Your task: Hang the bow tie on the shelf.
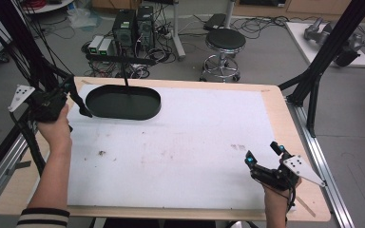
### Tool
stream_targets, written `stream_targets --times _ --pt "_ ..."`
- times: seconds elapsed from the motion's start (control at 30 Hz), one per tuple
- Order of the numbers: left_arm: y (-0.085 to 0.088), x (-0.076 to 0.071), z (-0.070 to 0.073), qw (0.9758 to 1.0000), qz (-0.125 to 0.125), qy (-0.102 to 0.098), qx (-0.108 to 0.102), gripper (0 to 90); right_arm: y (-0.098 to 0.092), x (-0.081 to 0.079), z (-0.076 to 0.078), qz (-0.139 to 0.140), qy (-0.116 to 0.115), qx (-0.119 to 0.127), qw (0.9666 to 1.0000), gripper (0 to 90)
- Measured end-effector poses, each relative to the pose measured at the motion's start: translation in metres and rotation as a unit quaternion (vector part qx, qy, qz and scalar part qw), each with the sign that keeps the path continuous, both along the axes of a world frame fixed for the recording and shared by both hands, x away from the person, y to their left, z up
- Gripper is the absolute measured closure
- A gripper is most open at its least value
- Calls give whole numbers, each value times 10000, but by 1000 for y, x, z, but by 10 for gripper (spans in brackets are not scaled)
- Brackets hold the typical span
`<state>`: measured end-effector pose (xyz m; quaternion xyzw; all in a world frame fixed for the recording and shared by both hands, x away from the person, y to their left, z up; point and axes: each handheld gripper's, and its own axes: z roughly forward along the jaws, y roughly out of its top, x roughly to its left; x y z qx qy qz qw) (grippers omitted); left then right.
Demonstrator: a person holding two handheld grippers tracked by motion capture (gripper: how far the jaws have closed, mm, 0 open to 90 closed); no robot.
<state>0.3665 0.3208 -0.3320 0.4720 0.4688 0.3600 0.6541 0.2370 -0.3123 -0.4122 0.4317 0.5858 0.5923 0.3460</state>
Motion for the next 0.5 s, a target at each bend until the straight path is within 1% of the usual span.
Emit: stream_targets --times 0.07,0.13,0.23,0.27,0.3,0.33,0.37,0.4,0.43,0.47,0.5 --pt "-1 7 8 9999 66 -40 96 883 0 0 0 -4 3 12 10000 31" --pt "-2 12 13 9998 115 -88 143 883 -1 0 -1 15 22 11 10000 30" --pt "-6 24 21 9994 190 -133 250 883 -2 2 -4 30 57 -65 10000 30" --pt "-9 32 24 9990 252 -146 342 883 -2 2 -5 30 80 -66 9999 30" --pt "-9 32 24 9990 252 -146 342 883 -3 2 -5 29 89 -71 9999 31" --pt "-12 40 27 9984 336 -175 425 883 -3 2 -6 14 101 -64 9999 31" --pt "-13 44 28 9980 374 -172 477 883 -4 2 -6 17 96 -51 9999 31" --pt "-13 44 28 9980 374 -172 477 883 -4 2 -6 20 74 -52 10000 31" --pt "-15 52 31 9973 444 -183 555 884 -4 2 -6 23 67 -40 10000 31" --pt "-15 55 32 9967 504 -213 592 884 -4 2 -5 29 60 -43 10000 30" --pt "-15 55 32 9967 504 -213 592 884 -4 2 -5 34 64 -41 10000 31"
